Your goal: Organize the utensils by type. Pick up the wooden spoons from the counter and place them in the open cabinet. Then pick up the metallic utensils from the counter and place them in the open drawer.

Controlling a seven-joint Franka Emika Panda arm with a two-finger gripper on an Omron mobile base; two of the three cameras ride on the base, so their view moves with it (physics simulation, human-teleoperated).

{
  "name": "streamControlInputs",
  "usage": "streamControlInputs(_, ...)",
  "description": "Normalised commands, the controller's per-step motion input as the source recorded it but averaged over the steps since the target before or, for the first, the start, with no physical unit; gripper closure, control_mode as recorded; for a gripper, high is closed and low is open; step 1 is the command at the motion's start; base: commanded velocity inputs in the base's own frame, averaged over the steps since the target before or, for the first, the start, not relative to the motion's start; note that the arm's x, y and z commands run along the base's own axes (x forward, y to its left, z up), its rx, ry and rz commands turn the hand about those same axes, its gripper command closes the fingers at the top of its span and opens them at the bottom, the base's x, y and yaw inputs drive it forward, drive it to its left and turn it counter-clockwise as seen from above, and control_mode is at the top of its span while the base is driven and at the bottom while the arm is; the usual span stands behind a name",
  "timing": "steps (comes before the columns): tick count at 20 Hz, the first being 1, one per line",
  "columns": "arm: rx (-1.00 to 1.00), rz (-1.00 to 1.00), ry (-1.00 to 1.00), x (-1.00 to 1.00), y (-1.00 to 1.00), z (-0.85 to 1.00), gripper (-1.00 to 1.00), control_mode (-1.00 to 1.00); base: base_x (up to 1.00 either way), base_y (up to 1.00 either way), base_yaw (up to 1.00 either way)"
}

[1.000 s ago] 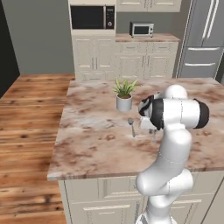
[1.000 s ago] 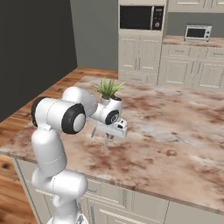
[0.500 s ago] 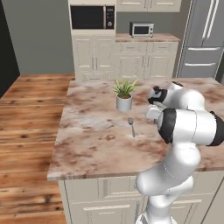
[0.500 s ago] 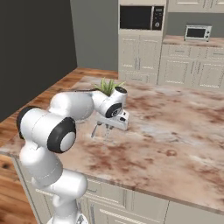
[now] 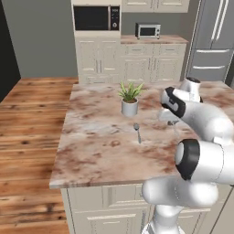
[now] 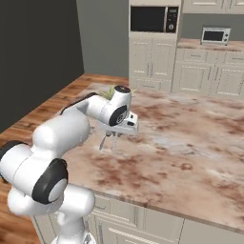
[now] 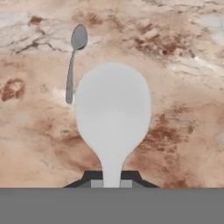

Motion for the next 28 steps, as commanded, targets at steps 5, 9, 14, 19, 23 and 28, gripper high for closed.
streamControlInputs(5,-0.03,0.0,-0.01,-0.63,0.08,0.47,1.0,-1.0,0.0,0.0,0.0)
streamControlInputs(9,-0.04,0.0,-0.01,-0.56,0.22,0.54,1.0,-1.0,0.0,0.0,0.0)
streamControlInputs(14,-0.04,0.0,-0.01,-0.53,0.25,0.56,1.0,-1.0,0.0,0.0,0.0)
streamControlInputs(19,-0.01,0.0,0.0,-0.17,0.03,0.13,1.0,-1.0,0.0,0.0,0.0)
streamControlInputs(23,0.0,0.0,0.0,0.0,0.0,0.0,1.0,1.0,-0.04,0.0,0.0)
streamControlInputs(28,0.0,0.0,0.0,0.0,0.0,0.0,1.0,1.0,-0.38,-0.29,0.23)
